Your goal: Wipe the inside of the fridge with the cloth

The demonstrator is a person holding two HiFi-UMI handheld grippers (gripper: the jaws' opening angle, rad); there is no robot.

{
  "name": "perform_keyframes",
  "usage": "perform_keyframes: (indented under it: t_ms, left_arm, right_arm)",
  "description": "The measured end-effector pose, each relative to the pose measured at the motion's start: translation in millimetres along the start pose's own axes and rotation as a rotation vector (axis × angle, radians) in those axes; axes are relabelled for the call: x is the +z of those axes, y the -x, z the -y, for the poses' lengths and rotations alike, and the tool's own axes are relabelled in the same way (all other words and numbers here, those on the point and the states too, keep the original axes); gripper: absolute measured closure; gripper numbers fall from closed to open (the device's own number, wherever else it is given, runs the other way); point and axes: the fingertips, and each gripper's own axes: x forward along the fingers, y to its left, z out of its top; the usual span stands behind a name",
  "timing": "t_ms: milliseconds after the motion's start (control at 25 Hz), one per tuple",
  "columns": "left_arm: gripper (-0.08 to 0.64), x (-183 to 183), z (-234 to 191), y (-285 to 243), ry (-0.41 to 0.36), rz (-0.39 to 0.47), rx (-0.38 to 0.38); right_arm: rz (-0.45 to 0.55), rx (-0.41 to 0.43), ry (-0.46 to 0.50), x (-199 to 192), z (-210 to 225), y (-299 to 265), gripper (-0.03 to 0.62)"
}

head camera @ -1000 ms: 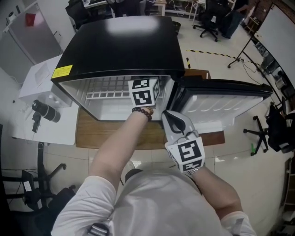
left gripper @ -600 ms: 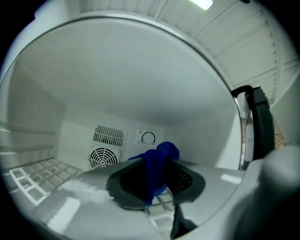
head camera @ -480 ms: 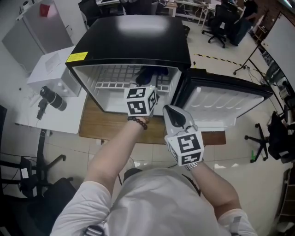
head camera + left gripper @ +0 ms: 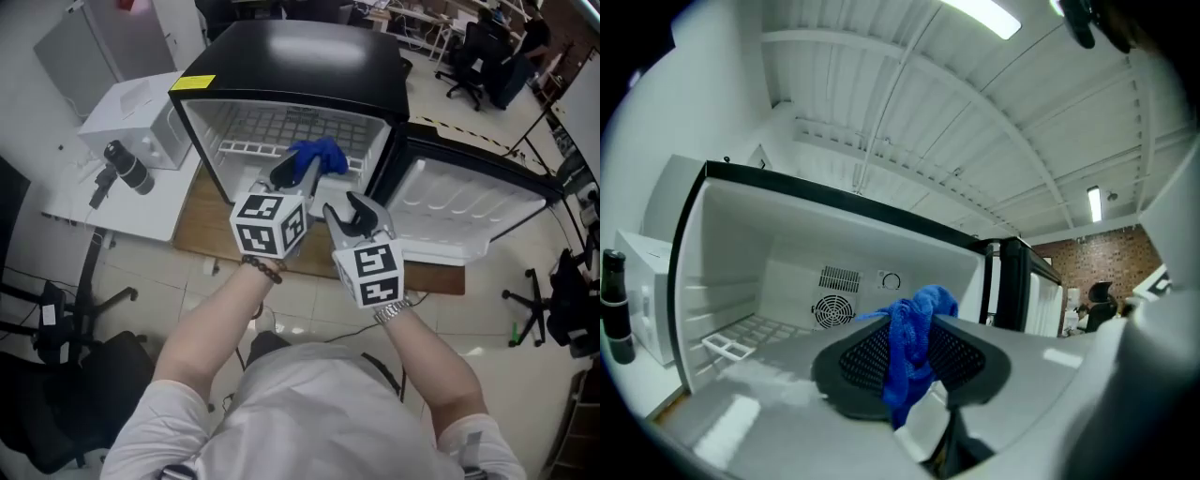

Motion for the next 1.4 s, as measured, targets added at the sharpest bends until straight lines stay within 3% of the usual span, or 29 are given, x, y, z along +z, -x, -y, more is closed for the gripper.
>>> perform_keyframes:
  t_ms: [360,760,1160,1400]
  left_arm:
    - [0.449,-17.5,-0.1,65.2,0.019,-0.07,0.014]
    - [0.448,-34.1,-13.0,101.6,0.075,-0.138,-0.022]
    - [0.425,-44.4,-48.7,109.0,0.081,-0.195,-0.066]
    - [0.312,-55.3,-88.5,115.1,0.015,-0.228,0.001]
  right_arm:
    - [0.032,0.178,0.028,0.8,-58.2,-18.6,0.318]
    - [0.056,0.206,0.032,13.3,-97.7,-46.1,0.319]
    - [0.068,0.198,0.041,8.3,-127.0,-80.5,0.493]
    - [0.036,0.162,0.024,-5.4,-130.1,-110.1,0.514]
